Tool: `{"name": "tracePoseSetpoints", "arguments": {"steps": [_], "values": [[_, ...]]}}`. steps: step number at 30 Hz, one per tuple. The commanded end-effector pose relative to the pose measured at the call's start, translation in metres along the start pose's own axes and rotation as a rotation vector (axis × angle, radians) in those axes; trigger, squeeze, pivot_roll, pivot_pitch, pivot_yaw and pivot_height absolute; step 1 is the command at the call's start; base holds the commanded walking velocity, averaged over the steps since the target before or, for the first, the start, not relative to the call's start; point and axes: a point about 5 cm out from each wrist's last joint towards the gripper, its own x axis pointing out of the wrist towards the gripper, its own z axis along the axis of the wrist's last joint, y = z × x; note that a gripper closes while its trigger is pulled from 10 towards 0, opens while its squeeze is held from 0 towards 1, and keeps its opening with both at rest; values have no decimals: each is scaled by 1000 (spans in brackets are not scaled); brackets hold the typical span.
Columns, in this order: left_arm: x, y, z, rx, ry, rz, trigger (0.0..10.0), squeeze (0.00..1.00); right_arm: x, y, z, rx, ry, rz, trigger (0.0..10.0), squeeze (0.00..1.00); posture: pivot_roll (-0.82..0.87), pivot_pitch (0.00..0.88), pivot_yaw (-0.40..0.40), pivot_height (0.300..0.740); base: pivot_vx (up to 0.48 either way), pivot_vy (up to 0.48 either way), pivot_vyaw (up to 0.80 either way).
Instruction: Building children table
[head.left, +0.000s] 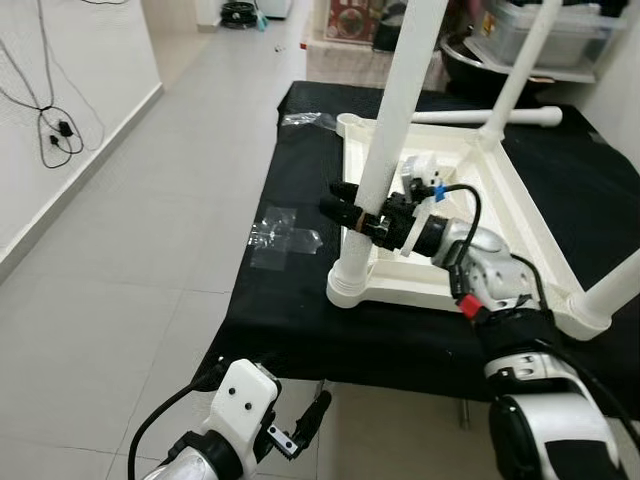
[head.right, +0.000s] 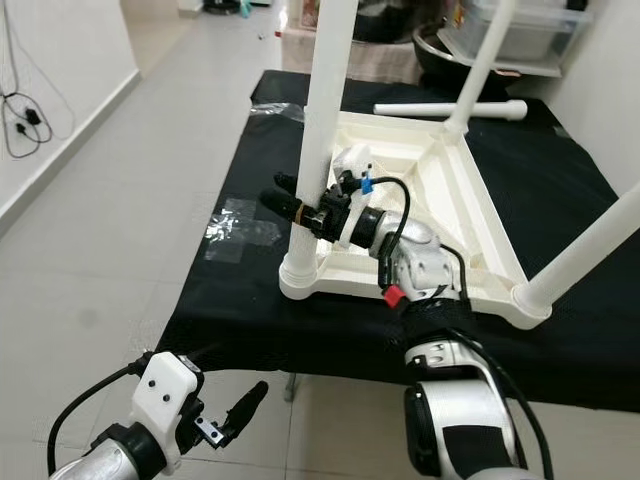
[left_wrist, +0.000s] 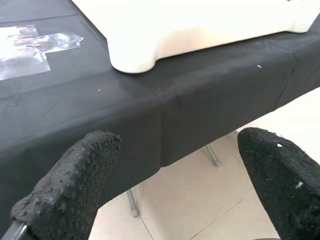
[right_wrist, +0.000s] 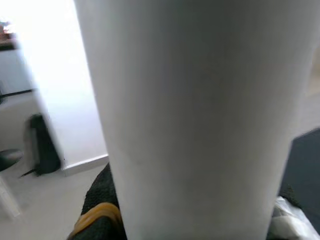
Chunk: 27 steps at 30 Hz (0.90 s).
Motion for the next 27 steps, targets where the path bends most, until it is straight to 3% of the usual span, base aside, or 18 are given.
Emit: {"name": "tracePoseSetpoints", "arguments": {"steps": [1,2,5,6,7,8,10,12,13,14,19,20,21,22,23,25,26,27], "values": [[-1,-2,-1,-3,11,-6,10000,0,-18,-12,-7,-6,-2,-343,0,0,150,101,-101,740,0,0,0],[-1,-2,-1,-3,11,-6,10000,0,-18,-12,-7,-6,-2,-343,0,0,150,101,-101,740,0,0,0],[0,-1,-2,-7,12,-12,10000,0,-38,-11,-11,-76,14,-702,0,0,139,99,-96,740,0,0,0],[0,-1,-2,-7,12,-12,10000,0,-38,-11,-11,-76,14,-702,0,0,139,99,-96,740,0,0,0],[0,-1,-2,-7,12,-13,10000,0,-46,-10,-12,-115,23,-852,0,0,138,96,-97,740,0,0,0],[0,-1,-2,-7,12,-13,10000,0,-46,-10,-12,-115,23,-852,0,0,138,96,-97,740,0,0,0],[0,-1,-2,-7,13,-14,10000,0,-54,-7,-14,-130,34,-983,0,0,137,95,-97,740,0,0,0],[1,-1,-3,-4,13,-13,10000,0,-65,5,-16,-99,36,-1219,0,0,142,92,-101,740,0,0,0],[1,-1,-3,-4,13,-13,10000,0,-65,5,-16,-99,36,-1219,0,0,142,92,-101,740,0,0,0],[1,-1,-3,-3,12,-10,10000,0,-59,21,-17,-45,34,-1322,0,0,146,87,-103,740,0,0,0],[0,-1,-3,-2,11,-8,10000,0,-47,32,-18,-7,40,-1337,0,0,147,88,-105,740,0,0,0],[0,-1,-3,-1,12,-10,10000,0,-37,37,-19,24,25,-1293,3176,0,145,86,-103,740,0,0,0],[0,-1,-3,-2,11,-9,10000,0,-29,41,-19,61,-20,-1226,10000,0,145,87,-104,740,0,0,0],[0,-1,-3,-2,11,-9,10000,0,-29,41,-19,61,-20,-1226,10000,0,145,87,-104,740,0,0,0],[0,-1,-3,-3,11,-10,10000,0,-23,44,-17,61,-57,-1172,10000,1000,146,88,-105,740,0,0,0],[1,-1,-2,-4,10,-10,10000,0,-23,42,-14,34,-91,-1129,10000,1000,138,90,-104,740,0,0,0],[1,-1,-2,-6,9,-9,10000,0,-24,38,-12,1,-115,-1092,10000,792,138,90,-104,740,0,0,0],[1,-2,-2,-7,8,-9,10000,0,-28,31,-11,-13,-130,-1052,10000,0,136,90,-106,740,0,0,0]]}}
